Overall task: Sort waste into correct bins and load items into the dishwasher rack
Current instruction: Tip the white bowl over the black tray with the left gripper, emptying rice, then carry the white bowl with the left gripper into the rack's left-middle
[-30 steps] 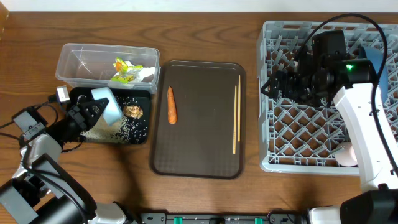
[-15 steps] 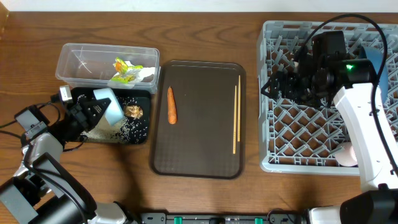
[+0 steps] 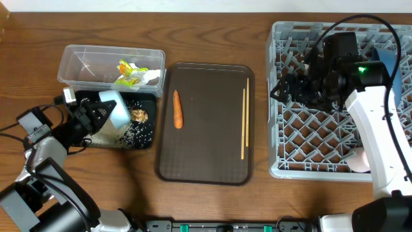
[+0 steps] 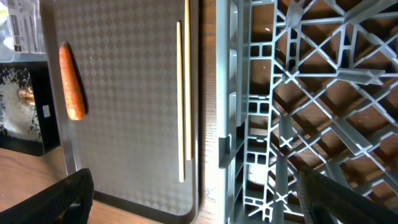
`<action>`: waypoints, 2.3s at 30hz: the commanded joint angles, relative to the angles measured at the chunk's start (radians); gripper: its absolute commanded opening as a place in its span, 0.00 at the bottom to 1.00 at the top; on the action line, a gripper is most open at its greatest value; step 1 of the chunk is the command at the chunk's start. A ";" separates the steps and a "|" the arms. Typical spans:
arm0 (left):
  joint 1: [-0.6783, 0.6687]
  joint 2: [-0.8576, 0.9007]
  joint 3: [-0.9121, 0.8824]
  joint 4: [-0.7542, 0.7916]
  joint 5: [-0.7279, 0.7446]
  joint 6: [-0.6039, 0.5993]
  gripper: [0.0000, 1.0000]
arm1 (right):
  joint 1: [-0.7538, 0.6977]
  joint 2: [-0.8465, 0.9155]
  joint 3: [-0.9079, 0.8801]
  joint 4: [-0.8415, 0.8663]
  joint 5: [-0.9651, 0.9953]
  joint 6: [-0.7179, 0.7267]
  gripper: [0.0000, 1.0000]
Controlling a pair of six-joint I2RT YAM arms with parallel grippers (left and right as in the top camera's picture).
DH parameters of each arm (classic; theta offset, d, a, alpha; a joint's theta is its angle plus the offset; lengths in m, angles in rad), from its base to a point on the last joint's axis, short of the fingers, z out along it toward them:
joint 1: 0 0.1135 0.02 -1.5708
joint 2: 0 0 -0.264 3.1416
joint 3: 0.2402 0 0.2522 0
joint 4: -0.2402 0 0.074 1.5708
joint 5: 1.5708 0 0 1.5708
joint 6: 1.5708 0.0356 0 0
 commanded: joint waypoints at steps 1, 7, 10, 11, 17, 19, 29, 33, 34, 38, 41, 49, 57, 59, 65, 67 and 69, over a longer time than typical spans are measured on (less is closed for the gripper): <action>-0.006 0.006 -0.012 -0.002 -0.076 -0.012 0.06 | 0.005 -0.004 0.006 0.011 -0.011 0.001 0.96; -0.026 -0.002 -0.018 0.021 -0.072 -0.055 0.06 | 0.005 -0.004 0.006 0.001 -0.007 0.001 0.97; -0.040 -0.002 -0.018 0.023 0.000 -0.092 0.06 | 0.006 -0.004 0.006 0.006 -0.008 0.002 0.96; -0.047 -0.002 -0.018 0.022 -0.001 -0.083 0.06 | 0.006 -0.004 0.006 -0.002 -0.008 0.002 0.96; -0.055 -0.003 -0.018 0.018 0.021 -0.096 0.06 | 0.005 -0.004 0.006 -0.006 -0.007 0.001 0.96; -0.063 -0.007 -0.018 0.020 0.021 -0.121 0.06 | 0.002 -0.006 0.007 -0.002 -0.008 0.001 0.95; -0.252 -0.183 0.031 0.467 -0.054 -0.589 0.06 | -0.182 -0.143 0.053 -0.006 -0.007 -0.006 0.95; -0.423 -0.217 0.031 0.849 -0.224 -0.873 0.06 | -0.308 -0.209 0.054 -0.015 -0.007 -0.006 0.93; -0.476 -0.214 0.031 0.913 -0.276 -0.912 0.06 | -0.336 -0.219 0.054 -0.023 -0.007 -0.006 0.93; -0.658 -0.180 0.034 0.956 -0.449 -0.918 0.06 | -0.415 -0.232 0.054 -0.068 -0.008 -0.006 0.93; -0.796 -0.130 0.040 1.008 -0.561 -0.919 0.06 | -0.442 -0.230 0.054 -0.102 -0.007 -0.008 0.94; -1.076 0.063 0.180 1.075 -0.669 -0.924 0.06 | -0.444 -0.230 0.054 -0.111 -0.008 -0.014 0.94; -1.272 0.317 0.459 1.075 -0.635 -0.975 0.06 | -0.444 -0.230 0.054 -0.130 -0.007 -0.016 0.93; -1.299 0.373 0.520 1.075 -0.631 -0.976 0.06 | -0.444 -0.230 0.054 -0.138 -0.007 -0.018 0.93; -1.337 0.527 0.663 1.076 -0.631 -1.062 0.06 | -0.444 -0.230 0.054 -0.152 0.012 -0.018 0.93; -1.349 0.571 0.698 1.087 -0.631 -1.108 0.06 | -0.444 -0.230 0.054 -0.156 0.012 -0.018 0.94; -1.364 0.612 0.722 1.118 -0.631 -1.159 0.06 | -0.444 -0.230 0.054 -0.158 0.012 -0.018 0.94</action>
